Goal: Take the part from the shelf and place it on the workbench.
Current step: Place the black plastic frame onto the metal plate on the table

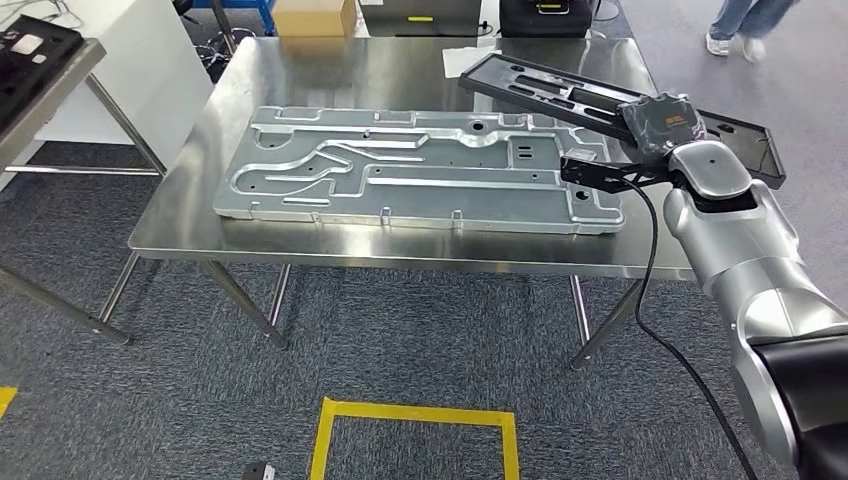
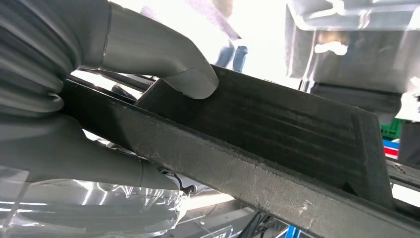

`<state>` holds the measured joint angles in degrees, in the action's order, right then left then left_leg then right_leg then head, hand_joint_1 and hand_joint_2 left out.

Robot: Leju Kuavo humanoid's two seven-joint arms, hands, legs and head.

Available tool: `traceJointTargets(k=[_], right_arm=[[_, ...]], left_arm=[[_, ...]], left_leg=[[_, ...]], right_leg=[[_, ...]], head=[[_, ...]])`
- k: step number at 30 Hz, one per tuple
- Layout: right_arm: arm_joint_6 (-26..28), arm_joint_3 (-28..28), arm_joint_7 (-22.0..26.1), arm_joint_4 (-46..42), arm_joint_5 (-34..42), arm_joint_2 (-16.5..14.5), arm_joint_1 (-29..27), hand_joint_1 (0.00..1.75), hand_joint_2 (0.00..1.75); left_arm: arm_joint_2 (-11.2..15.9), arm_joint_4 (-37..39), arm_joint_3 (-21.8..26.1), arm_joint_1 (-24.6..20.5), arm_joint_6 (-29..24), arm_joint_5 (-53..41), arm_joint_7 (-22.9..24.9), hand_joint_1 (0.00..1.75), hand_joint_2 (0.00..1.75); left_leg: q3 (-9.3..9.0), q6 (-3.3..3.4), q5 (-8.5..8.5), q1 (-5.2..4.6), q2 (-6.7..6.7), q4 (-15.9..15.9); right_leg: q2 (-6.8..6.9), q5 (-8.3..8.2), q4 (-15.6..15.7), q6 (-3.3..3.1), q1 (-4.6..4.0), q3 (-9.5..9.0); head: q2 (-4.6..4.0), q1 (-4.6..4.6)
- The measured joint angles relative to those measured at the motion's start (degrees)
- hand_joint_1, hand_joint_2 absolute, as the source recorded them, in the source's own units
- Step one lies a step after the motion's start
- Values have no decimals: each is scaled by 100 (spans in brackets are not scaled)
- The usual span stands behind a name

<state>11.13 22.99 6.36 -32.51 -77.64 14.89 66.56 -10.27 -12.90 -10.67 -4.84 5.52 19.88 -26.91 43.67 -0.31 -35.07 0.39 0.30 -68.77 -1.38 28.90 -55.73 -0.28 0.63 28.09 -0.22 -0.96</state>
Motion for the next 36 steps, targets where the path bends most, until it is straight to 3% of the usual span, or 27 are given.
traceJointTargets(k=[1, 2, 3, 4, 5, 6, 8, 9, 11, 12, 13, 14, 16, 17, 18, 21, 27, 33, 36], right_arm=[[-1, 3, 3, 11, 1, 1, -30, 175, 175], [0, 10, 4, 32, 1, -2, -57, 175, 175], [0, 16, 4, 51, 4, -5, -78, 175, 175], [1, 26, 11, 69, 9, -7, -96, 175, 175], [7, 34, 23, 72, 21, -8, -87, 175, 175], [12, 38, 38, 45, 40, 11, -76, 175, 175], [37, 40, 82, -22, 110, 79, -60, 175, 175], [52, 40, 107, -50, 155, 127, -69, 175, 175], [79, 39, 167, -56, 241, 205, -174, 175, 175], [82, 39, 193, -53, 272, 237, -271, 175, 175], [78, 39, 223, -50, 291, 261, -371, 175, 175], [67, 39, 249, -47, 307, 279, -446, 175, 175], [14, 38, 307, -46, 401, 290, -484, 175, 175], [-45, 28, 360, -45, 542, 285, -472, 175, 175], [-115, 11, 427, -42, 728, 273, -460, 175, 175], [-300, -142, 738, -26, 1363, 74, -474, 175, 175], [-203, -120, 1026, 12, 1546, -705, -769, 175, 175], [-242, 417, 682, 181, 1491, -1744, -886, 175, 175], [-343, 630, 608, 271, 1493, -2109, -843, 175, 175]], left_arm=[[7, 3, 6, 22, 1, 1, -1, 0, 175], [18, 9, 10, 49, 1, 1, -3, 0, 175], [25, 16, 12, 78, 5, 1, -3, 0, 175], [31, 22, 14, 95, 9, 1, -7, 0, 175], [30, 25, 15, 82, 14, 2, -16, 0, 175], [21, 22, 16, 51, 17, 7, -29, 0, 175], [15, 16, 21, -28, 20, 29, -69, 0, 175], [7, 13, 27, -51, 27, 47, -88, 0, 175], [-9, 13, 40, -56, 44, 87, -120, 0, 175], [-18, 14, 48, -42, 51, 108, -134, 0, 175], [-22, 14, 62, -19, 52, 138, -145, 0, 175], [-25, 15, 86, 6, 53, 176, -150, 0, 175], [-26, 15, 162, 39, 61, 285, -130, 0, 175], [-26, 16, 202, 45, 68, 331, -114, 0, 175], [-27, 17, 240, 45, 77, 363, -99, 0, 175], [-35, 19, 318, 29, 86, 398, -55, 0, 175], [-43, 17, 339, -120, 75, 311, 23, 0, 175], [-66, 14, 338, -240, 47, 248, 132, 0, 175], [-77, 11, 338, -250, 46, 233, 152, 0, 175]], left_leg=[[15, 134, 541, -82, -41, 427], [11, 247, 1187, -168, -115, 855], [-15, 328, 1750, -222, -177, 1127], [-47, 365, 2111, -260, -228, 1282], [-70, 373, 2139, -272, -257, 1272], [-113, 377, 2055, -248, -248, 1211], [-207, 400, 1893, -222, -244, 1216], [-271, 406, 1821, -197, -242, 1235], [-409, 413, 1680, -166, -243, 1241], [-492, 405, 1608, -151, -244, 1243], [-576, 395, 1537, -139, -248, 1243], [-653, 381, 1472, -131, -251, 1240], [-760, 336, 1362, -124, -252, 1229], [-789, 309, 1322, -129, -251, 1216], [-805, 281, 1290, -131, -251, 1205], [-810, 243, 1224, -142, -239, 1169], [-917, 224, 1171, -132, -158, 1202], [-961, 140, 1178, -108, -134, 1230], [-963, 119, 1182, -92, -139, 1231]], right_leg=[[-14, 105, 35, -10, -28, -154], [-46, 213, 57, -2, -60, -301], [-78, 319, 81, 16, -84, -428], [-115, 416, 101, 42, -97, -528], [-153, 501, 125, 80, -109, -613], [-161, 584, 159, 106, -104, -686], [-81, 750, -35, 172, -92, -655], [-24, 871, -335, 210, -83, -497], [52, 1106, -1197, 293, -52, 74], [60, 1120, -1523, 325, -27, 352], [65, 998, -1653, 349, -2, 565], [69, 724, -1553, 366, 24, 693], [92, -22, -891, 378, 59, 758], [104, -306, -585, 365, 53, 745], [113, -462, -376, 335, 39, 717], [94, -407, -176, 222, 13, 614], [19, -317, -146, 103, -29, 520], [7, -311, -154, 43, -53, 496], [15, -311, -156, 37, -58, 491]], head=[[-1, 1], [-1, 0], [0, 2], [0, 1], [1, 1], [1, -4], [1, -16], [1, -23], [1, -23], [1, -23], [1, -22], [1, -22], [1, -22], [1, -23], [1, -23], [1, -24], [1, -30], [1, -31], [1, -31]])
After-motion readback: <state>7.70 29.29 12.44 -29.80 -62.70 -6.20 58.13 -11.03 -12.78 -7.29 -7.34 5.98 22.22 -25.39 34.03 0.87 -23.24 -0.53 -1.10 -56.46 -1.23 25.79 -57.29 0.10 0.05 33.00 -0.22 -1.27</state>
